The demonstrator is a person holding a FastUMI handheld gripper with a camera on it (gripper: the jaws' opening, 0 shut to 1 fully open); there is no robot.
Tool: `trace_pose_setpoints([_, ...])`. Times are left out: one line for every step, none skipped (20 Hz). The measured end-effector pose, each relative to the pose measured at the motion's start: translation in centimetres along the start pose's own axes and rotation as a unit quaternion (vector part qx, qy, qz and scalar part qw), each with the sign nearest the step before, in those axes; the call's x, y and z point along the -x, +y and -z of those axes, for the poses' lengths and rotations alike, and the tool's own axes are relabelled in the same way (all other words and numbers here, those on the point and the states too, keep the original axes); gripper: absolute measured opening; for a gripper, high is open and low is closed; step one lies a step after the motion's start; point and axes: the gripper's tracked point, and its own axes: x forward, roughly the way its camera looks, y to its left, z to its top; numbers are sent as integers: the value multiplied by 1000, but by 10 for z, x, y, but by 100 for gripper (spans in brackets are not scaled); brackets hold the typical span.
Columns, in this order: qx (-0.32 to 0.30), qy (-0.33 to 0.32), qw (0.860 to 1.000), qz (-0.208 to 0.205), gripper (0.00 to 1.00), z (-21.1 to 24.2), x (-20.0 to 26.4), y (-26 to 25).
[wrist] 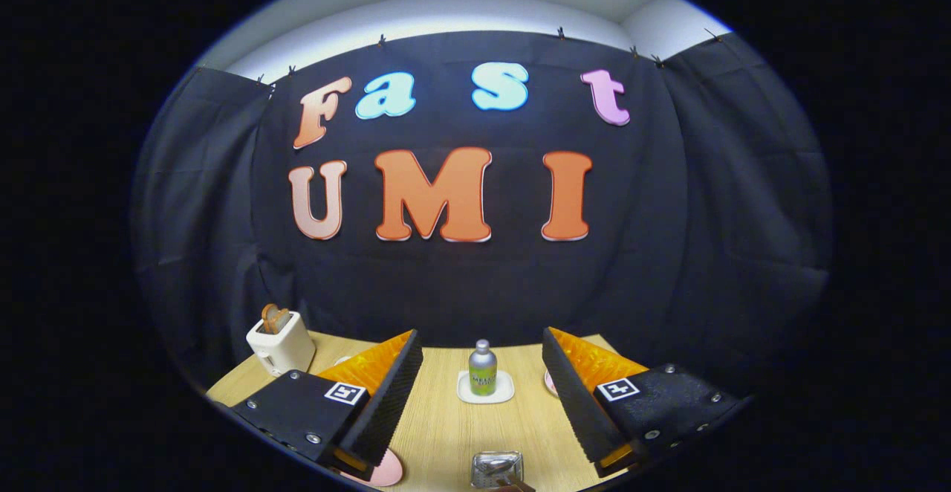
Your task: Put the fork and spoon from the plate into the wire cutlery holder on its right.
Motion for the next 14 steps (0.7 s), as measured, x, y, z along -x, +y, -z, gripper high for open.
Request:
trace_pose_setpoints([3,-10,1000,-3,97,-6,2,4])
trace_pose_setpoints([6,-19,1000,-3,97,-12,4,6])
trace_pose_setpoints([8,-29,1000,-3,97,-18,7,6])
trace_pose_setpoints([11,-38,999,-4,97,-25,9,7])
trace_pose_setpoints([12,-48,999,-5,97,-32,11,9])
trace_pose_setpoints([12,-58,998,-7,97,-39,13,11])
trace_pose_setpoints([11,-66,998,-13,97,-45,17,12])
trace_pose_setpoints([10,-77,997,-16,97,-51,20,13])
trace_pose_setpoints([11,-87,996,-19,97,-58,20,13])
trace_pose_setpoints([13,-95,995,-16,97,-65,22,11])
trace_pose_setpoints([14,-102,995,-13,97,-70,24,8])
trace_pose_setpoints([13,-107,994,-13,97,-76,25,8])
trace_pose_setpoints([12,-110,994,-14,97,-79,26,9])
trace_pose_setpoints([10,-112,994,-13,97,-84,26,8])
